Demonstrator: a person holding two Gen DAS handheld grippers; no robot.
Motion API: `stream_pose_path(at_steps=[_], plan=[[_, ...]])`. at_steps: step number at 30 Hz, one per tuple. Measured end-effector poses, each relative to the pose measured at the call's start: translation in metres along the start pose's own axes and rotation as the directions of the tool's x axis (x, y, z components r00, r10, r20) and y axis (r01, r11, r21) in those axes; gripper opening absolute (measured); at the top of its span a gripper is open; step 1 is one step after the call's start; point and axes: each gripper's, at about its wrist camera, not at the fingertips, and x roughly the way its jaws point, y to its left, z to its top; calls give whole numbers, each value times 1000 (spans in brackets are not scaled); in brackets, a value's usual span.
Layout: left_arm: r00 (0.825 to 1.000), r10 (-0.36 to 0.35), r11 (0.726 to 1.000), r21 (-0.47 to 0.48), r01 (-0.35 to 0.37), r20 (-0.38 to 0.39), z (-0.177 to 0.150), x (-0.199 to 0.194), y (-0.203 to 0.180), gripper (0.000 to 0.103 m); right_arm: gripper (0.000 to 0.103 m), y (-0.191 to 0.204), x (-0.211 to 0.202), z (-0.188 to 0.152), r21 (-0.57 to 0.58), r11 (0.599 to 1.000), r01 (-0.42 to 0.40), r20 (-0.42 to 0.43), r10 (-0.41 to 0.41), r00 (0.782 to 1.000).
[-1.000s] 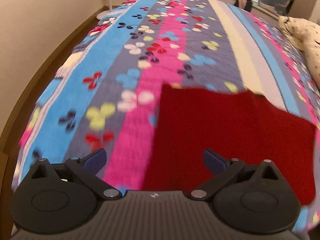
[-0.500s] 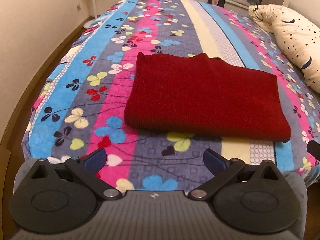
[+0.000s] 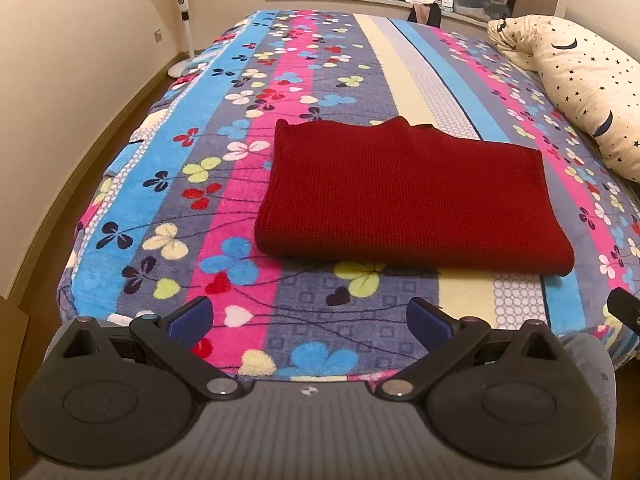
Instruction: Fold small clothes
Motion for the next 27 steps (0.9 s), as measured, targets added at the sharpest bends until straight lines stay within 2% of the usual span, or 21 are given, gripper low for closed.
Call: stream_pose_path(at_steps=[14,27], plan=[[999,7,999,35,-6,-34,3,15,-2,103,91,1,19,0,26,1000,15,-34,-14,999],[994,35,998,48,-30,-107,14,51,-9,103,91,-14,56,3,72,996,45,-95,-38,995]])
